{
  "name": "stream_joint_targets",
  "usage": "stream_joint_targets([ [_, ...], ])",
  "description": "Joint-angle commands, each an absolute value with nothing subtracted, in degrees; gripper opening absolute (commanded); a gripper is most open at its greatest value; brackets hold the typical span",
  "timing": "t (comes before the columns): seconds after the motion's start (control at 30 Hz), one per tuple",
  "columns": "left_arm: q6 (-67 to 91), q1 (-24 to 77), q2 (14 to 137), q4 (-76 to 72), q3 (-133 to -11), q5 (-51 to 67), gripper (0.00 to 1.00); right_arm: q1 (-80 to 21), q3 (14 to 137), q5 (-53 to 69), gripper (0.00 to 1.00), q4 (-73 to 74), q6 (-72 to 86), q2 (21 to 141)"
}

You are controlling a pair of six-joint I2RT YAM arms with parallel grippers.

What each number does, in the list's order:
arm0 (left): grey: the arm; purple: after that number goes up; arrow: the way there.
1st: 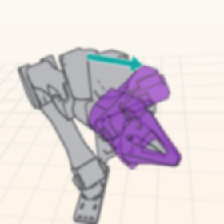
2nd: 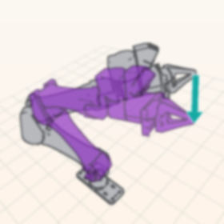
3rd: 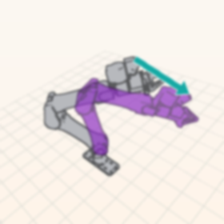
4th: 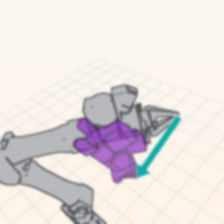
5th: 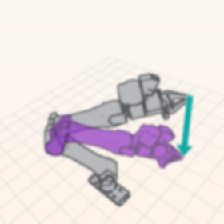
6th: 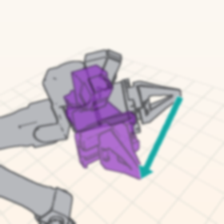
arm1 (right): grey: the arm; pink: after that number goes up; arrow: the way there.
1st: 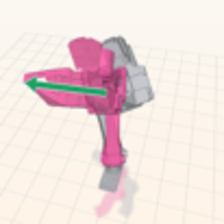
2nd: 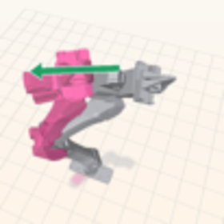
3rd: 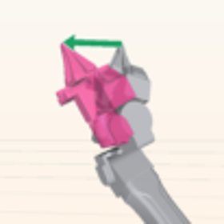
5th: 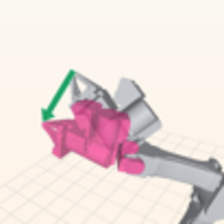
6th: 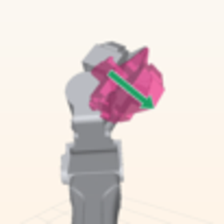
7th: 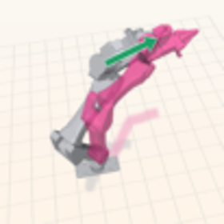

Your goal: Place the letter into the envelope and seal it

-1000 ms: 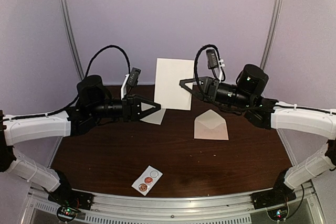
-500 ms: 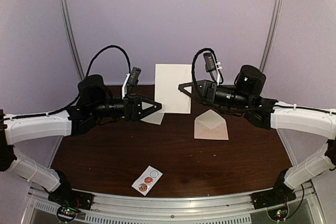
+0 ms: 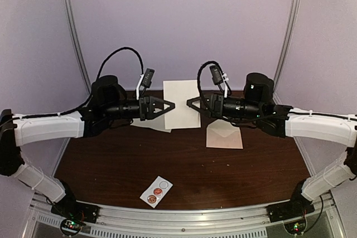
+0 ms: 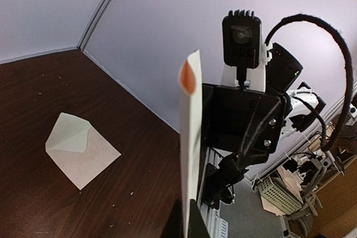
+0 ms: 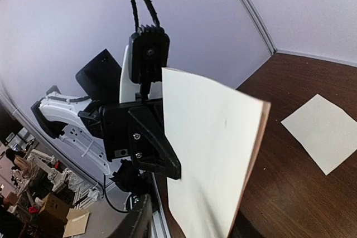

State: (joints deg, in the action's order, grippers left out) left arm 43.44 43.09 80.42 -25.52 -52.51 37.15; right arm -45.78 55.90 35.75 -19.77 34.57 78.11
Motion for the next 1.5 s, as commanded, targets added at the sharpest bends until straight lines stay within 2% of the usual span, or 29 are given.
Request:
stream_joint_targets([
  [0.0, 37.31, 39.19, 80.01, -14.40, -58.52, 34.32, 0.00, -45.10, 56.85, 23.66, 0.59, -11.40, 31.48, 75.26],
  [0.07, 34.11, 35.84, 79.83, -7.51, -60.74, 34.05, 0.00, -42.95, 56.16, 19.81, 0.71, -7.71, 32.41, 75.26],
  [0.13, 30.71, 31.41, 79.38, -2.86, -62.25, 34.15, 0.00, -39.80, 54.29, 17.74, 0.75, -5.16, 34.05, 75.76],
  [0.3, 23.74, 18.88, 77.77, 4.83, -66.73, 32.76, 0.00, -33.14, 46.63, 17.08, 0.78, -6.30, 35.68, 76.30],
  [0.43, 19.66, 13.72, 73.38, -1.08, -61.03, 22.72, 0.00, -30.17, 41.55, 15.76, 0.78, -8.75, 35.33, 77.80],
  [0.5, 20.80, 11.31, 72.01, -1.31, -58.53, 23.11, 0.00, -28.59, 39.92, 14.50, 0.78, -9.35, 34.49, 78.84],
  [0.83, 18.37, 10.72, 71.70, 1.89, -58.38, 22.19, 0.00, -22.14, 35.23, 17.61, 0.78, -12.50, 31.87, 86.14],
  [1.47, 18.02, 10.72, 71.59, 2.37, -58.80, 22.94, 0.00, -22.15, 33.11, 23.81, 0.75, -10.88, 30.81, 91.57],
])
